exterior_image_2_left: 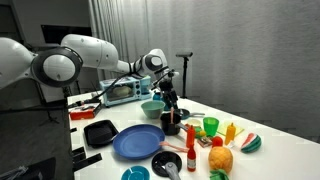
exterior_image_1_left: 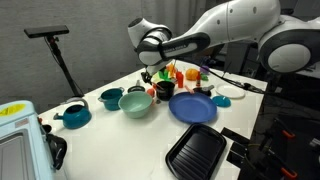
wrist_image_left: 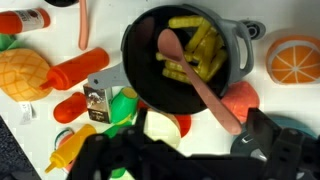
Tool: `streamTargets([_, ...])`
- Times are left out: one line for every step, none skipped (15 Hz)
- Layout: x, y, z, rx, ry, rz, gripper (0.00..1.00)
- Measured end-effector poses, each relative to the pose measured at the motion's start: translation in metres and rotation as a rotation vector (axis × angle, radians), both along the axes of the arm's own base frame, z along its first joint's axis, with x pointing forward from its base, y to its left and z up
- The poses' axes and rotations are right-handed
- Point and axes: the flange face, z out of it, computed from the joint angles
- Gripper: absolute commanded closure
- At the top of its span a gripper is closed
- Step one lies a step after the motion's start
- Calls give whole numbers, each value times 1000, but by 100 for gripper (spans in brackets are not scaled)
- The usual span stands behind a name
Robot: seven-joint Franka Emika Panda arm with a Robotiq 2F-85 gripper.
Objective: Take the spoon and mix the objects in the black pot
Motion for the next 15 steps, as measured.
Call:
streamTargets([1, 1, -3, -1, 0, 1, 0])
streamTargets([1, 1, -6, -2, 1, 2, 0])
streamTargets([1, 1, -9, -4, 0, 3, 0])
streamTargets([2, 1, -11, -7, -1, 3, 0])
streamTargets([3, 0, -13, -11, -3, 1, 0])
streamTargets([3, -2, -14, -16, -6, -3, 0])
streamTargets([4, -3, -15, -20, -9, -8, 0])
streamTargets([5, -5, -15, -25, -13, -13, 0])
streamTargets([5, -7, -16, -28, -15, -16, 25])
streamTargets([6, -8, -16, -31, -16, -18, 26])
streamTargets([6, -9, -16, -34, -17, -19, 34])
streamTargets([6, -9, -16, -36, -16, -21, 42])
streamTargets([6, -10, -16, -37, -14, -22, 51])
streamTargets([5, -10, -16, -39, -13, -24, 58])
streamTargets([6, -10, -15, -39, -14, -25, 66])
